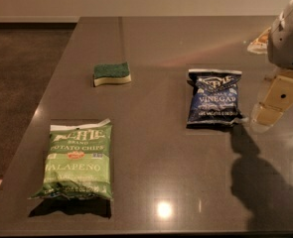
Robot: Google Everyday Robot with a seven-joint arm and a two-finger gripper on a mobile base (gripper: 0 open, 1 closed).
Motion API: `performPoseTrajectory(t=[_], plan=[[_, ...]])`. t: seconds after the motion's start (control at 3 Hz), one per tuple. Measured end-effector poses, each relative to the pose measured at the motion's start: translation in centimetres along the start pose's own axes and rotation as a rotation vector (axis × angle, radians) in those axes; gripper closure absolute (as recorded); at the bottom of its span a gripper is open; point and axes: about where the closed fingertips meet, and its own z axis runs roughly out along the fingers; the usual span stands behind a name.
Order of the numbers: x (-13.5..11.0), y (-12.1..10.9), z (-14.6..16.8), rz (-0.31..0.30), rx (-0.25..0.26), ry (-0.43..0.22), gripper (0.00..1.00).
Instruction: Move blue chip bag near green jalapeno chip bag
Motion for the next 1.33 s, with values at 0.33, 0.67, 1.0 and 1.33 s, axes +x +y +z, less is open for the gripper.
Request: performPoseTrajectory(t=[0.33, 0.67, 1.0, 1.33], plan=[[0.0, 0.0, 0.0, 0.000, 0.000, 0.000, 0.00], [-0.2, -0.7, 0.2, 0.031, 0.001, -0.007, 0.00], [-0.3, -2.9, 1.6, 0.135, 0.013, -0.036, 0.00], [-0.1, -4.7, 4.2, 0.271, 0.016, -0.052, 0.00]])
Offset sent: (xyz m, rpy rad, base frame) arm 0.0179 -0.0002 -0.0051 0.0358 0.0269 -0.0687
